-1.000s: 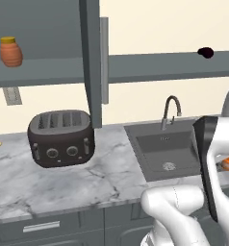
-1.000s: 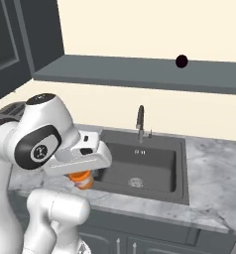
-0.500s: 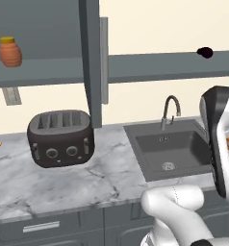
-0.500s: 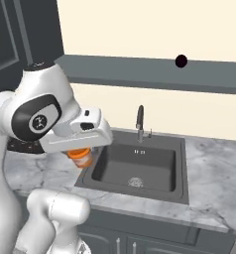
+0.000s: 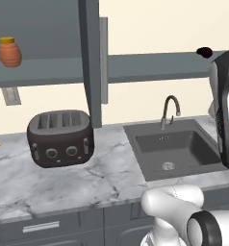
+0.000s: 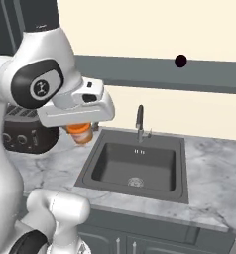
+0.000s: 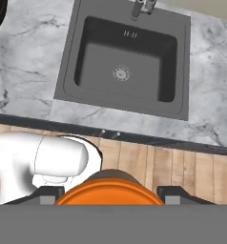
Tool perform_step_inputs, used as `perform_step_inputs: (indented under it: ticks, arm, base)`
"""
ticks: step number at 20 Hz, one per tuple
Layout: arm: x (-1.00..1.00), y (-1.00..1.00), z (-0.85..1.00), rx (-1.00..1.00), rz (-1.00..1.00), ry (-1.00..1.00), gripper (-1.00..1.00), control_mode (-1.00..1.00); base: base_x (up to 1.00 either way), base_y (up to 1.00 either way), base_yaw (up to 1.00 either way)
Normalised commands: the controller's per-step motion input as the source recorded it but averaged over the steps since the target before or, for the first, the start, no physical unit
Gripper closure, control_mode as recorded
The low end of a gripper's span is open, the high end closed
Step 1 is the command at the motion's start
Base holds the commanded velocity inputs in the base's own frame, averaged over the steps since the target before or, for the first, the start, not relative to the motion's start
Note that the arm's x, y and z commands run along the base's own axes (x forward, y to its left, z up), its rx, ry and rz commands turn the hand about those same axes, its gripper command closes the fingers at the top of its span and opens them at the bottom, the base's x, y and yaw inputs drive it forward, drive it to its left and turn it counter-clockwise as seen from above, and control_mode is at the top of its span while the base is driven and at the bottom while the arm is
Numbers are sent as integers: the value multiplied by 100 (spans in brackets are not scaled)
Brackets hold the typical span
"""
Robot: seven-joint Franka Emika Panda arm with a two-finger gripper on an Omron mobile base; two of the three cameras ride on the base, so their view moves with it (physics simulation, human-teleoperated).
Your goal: Pick the jam and honey bottle from the counter and place them in the cabinets closest to them.
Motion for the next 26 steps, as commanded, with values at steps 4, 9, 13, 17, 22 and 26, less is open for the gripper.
perform_step_inputs:
  ticks: [4, 9, 13, 17, 22, 26]
  arm:
    - [23, 0, 54, 4, 0, -3, 100, -100]
    - [24, 2, 55, 3, 0, -3, 100, -100]
    - [19, 0, 47, 3, 0, -6, 100, -100]
    - [-2, -2, 33, 5, 1, -14, 100, -100]
    - [-38, -2, -25, -3, 8, -17, 100, -100]
    - [-17, 5, -52, -10, 10, -19, 100, -100]
  base:
    - [0, 0, 0]
    - [0, 0, 0]
    - [0, 0, 0]
    - [0, 0, 0]
    - [0, 0, 0]
    - [0, 0, 0]
